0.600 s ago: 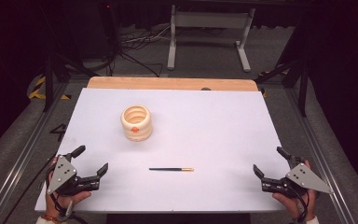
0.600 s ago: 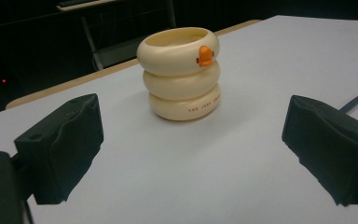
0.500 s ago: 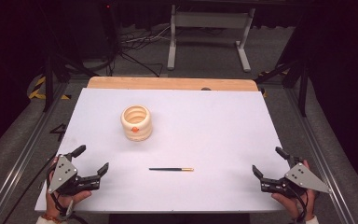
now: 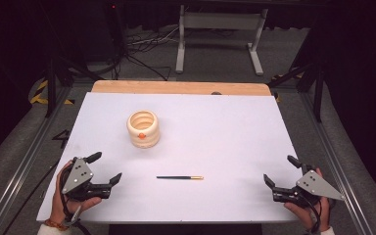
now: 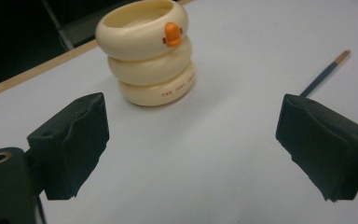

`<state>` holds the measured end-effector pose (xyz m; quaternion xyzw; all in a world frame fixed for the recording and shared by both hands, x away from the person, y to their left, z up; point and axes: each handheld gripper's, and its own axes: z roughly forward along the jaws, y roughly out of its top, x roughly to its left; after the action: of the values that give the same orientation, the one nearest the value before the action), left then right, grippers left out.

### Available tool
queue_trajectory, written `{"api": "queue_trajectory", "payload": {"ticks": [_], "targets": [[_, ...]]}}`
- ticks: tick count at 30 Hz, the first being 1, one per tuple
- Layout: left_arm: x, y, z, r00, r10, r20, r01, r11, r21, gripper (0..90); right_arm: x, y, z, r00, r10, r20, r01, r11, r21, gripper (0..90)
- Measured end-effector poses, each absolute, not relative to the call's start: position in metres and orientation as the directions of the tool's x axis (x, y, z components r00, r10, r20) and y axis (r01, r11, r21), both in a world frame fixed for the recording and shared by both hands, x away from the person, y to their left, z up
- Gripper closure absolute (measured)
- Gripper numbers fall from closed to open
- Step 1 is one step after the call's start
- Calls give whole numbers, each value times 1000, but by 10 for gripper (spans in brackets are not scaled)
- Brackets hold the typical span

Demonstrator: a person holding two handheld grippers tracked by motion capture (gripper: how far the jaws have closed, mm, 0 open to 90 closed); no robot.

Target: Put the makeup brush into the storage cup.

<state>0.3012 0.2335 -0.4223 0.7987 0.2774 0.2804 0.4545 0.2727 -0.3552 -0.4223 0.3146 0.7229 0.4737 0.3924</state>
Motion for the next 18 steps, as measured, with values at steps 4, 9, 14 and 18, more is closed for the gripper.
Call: {"api": "queue_trajectory", "payload": {"ticks": [4, 9, 14, 18], "targets": [[305, 218, -414, 720, 662, 209, 176, -466, 867, 117, 275, -355, -424, -504, 823, -261, 94, 353, 931, 50], [315, 193, -405, 767, 599, 231, 160, -527, 835, 95, 276, -354, -425, -513, 819, -257, 104, 357, 928, 51], [325, 167, -401, 823, 525, 216, 163, -584, 795, 71, 277, -354, -426, -522, 813, -257, 113, 364, 925, 51], [339, 132, -397, 895, 406, 184, 155, -671, 725, 85, 277, -354, -427, -531, 809, -250, 111, 360, 926, 51]]}}
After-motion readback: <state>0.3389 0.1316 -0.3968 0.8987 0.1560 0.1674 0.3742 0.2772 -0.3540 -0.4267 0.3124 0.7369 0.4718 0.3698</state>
